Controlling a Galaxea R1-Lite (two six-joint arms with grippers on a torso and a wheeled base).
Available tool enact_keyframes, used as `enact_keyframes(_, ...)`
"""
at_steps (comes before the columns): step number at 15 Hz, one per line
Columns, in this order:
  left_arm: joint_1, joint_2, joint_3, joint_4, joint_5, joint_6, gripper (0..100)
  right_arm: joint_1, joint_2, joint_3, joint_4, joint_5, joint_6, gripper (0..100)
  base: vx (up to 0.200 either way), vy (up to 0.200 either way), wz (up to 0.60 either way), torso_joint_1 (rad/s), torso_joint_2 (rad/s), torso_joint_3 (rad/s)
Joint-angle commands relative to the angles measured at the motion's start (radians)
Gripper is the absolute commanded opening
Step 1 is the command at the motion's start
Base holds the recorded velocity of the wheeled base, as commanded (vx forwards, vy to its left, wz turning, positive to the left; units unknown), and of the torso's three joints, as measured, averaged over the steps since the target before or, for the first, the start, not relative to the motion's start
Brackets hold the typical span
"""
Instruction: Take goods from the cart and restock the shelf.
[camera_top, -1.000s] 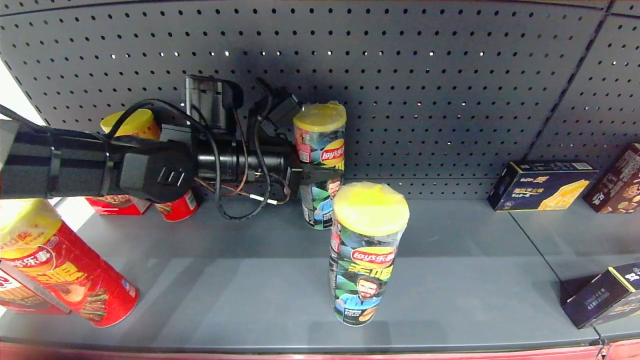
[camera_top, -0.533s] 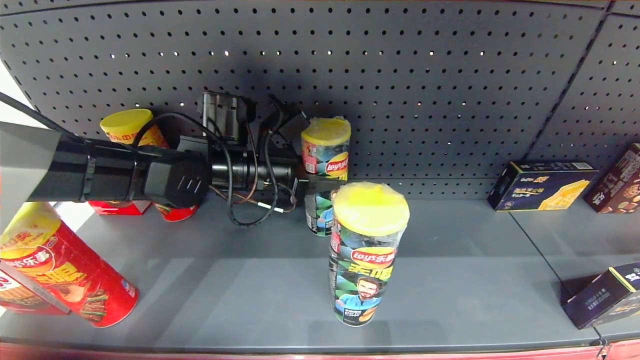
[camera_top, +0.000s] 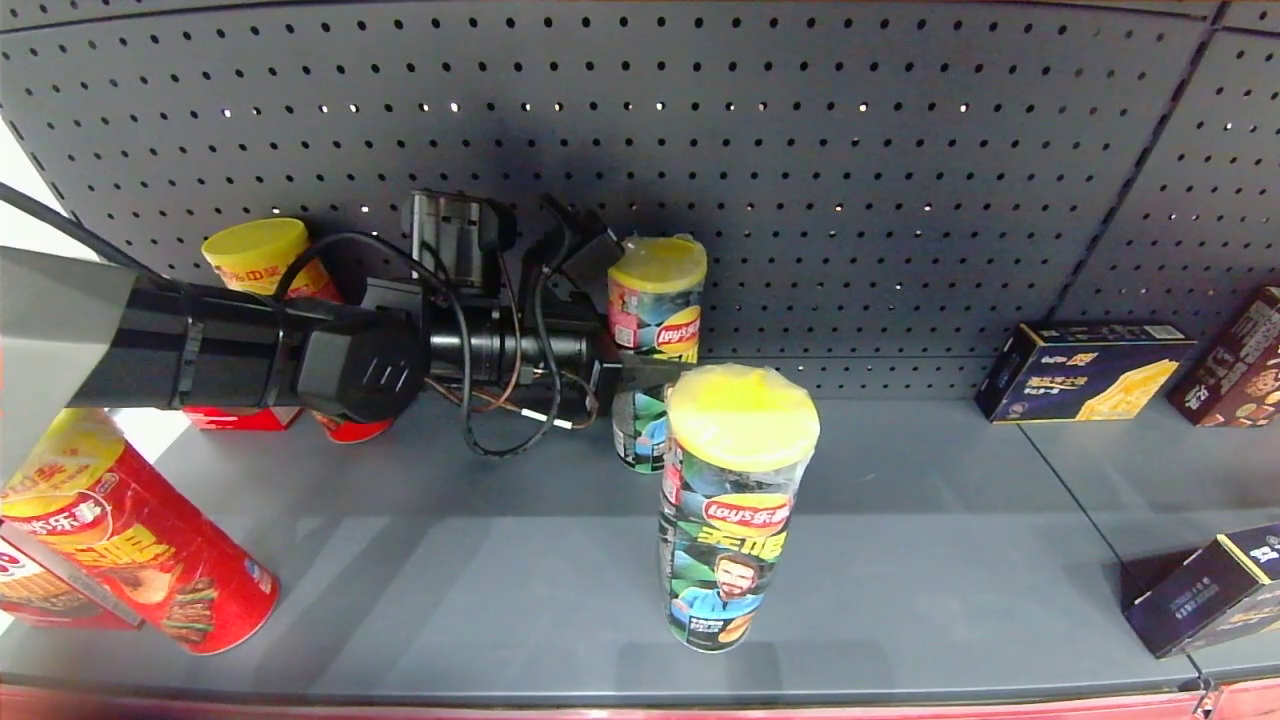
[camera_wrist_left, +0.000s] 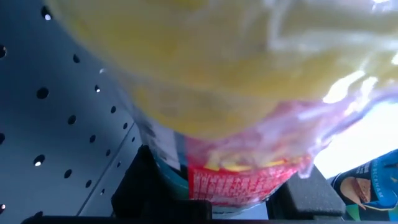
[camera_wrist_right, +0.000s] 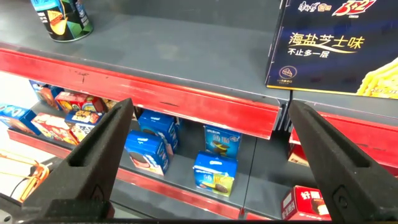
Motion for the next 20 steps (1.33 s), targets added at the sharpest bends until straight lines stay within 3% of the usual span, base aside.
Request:
enact_keyframes(1,0.001,-0.015,0.012,0.003,0.001,0.001,0,0.0,0.001,0.0,0.0,0.001,0.0,100,0.0,0.0,0.0,0.0,0.0,0.0)
enact_keyframes(6,0.018,-0.169,0.158,0.0,0.018,0.001,0,0.0,0.001,0.0,0.0,0.001,0.0,100,0.0,0.0,0.0,0.0,0.0,0.0)
enact_keyframes(9,0.024,-0.193,0.218,-0.055,0.043,-0.001,0,0.0,0.001,0.0,0.0,0.001,0.0,100,0.0,0.0,0.0,0.0,0.0,0.0)
enact_keyframes(15,-0.002,-0.118,0.124,-0.075,0.043,-0.039,0,0.0,0.001,0.0,0.0,0.001,0.0,100,0.0,0.0,0.0,0.0,0.0,0.0)
enact_keyframes(17,-0.025,-0.052,0.046,-0.114,0.044,-0.087,0,0.0,0.001,0.0,0.0,0.001,0.0,100,0.0,0.0,0.0,0.0,0.0,0.0)
enact_keyframes(20,-0.04,-0.014,0.054,-0.151,0.063,-0.087,0,0.0,0.001,0.0,0.0,0.001,0.0,100,0.0,0.0,0.0,0.0,0.0,0.0)
